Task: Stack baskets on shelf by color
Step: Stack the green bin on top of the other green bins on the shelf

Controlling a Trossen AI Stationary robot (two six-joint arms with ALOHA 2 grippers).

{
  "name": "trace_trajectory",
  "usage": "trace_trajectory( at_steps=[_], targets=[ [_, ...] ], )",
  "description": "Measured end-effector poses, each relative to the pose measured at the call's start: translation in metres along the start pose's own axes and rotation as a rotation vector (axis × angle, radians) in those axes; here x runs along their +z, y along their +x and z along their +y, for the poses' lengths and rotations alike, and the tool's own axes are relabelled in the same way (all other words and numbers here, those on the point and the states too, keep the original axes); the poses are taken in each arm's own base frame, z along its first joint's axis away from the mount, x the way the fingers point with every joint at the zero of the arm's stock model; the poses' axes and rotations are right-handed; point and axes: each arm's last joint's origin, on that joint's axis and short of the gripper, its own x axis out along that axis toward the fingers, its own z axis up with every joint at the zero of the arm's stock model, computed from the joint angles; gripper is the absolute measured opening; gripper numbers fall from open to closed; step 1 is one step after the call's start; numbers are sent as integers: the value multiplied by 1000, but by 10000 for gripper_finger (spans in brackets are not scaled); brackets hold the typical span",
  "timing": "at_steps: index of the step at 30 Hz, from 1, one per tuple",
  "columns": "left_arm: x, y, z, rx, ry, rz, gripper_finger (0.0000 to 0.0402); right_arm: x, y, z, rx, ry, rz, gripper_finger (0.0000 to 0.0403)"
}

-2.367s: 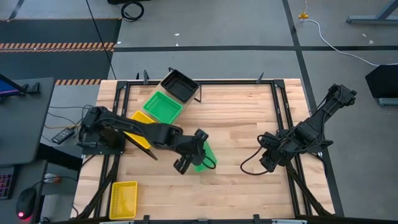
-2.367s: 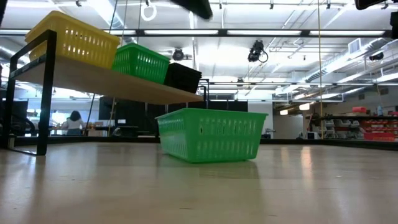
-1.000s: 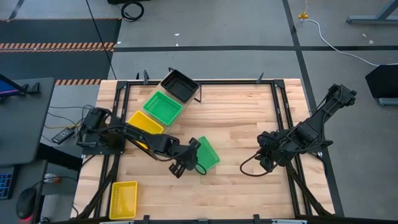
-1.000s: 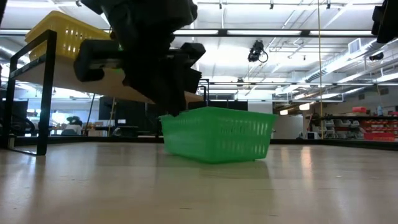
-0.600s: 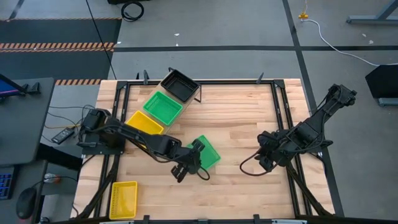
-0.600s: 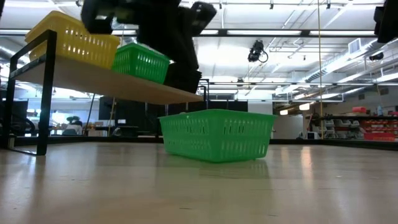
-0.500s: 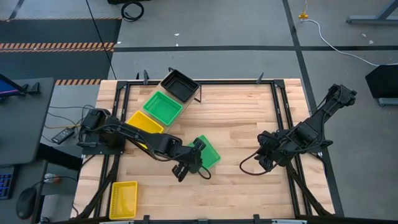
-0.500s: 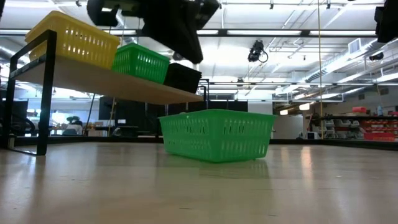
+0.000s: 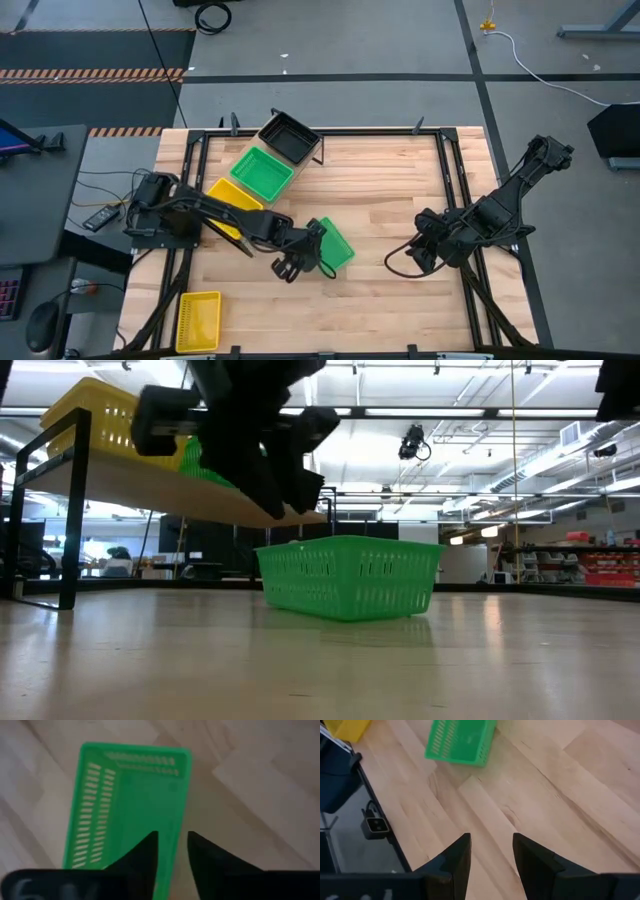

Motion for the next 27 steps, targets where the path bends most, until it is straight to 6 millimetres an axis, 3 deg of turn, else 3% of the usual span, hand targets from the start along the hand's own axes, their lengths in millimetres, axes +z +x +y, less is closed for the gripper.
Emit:
trace_trajectory(
  at_steps=[4,12,15,20,21,27],
  targets=[
    [-3,9,8,-1,-24,-18,162,1,0,3,29,13,-8,152],
    [-19,63,0,-91,41,94,213,1,0,5,45,52,-10,152],
    [-18,68,1,-55,48,129,182,1,0,6,61,58,-13,152],
    [7,44,9,-30,55,81,33,2,0,7,65,38,-22,152],
    [14,38,12,-19,43,62,18,2,0,7,65,28,-23,152],
    [42,5,33,18,21,31,7,2,0,7,63,-14,-26,152]
  ],
)
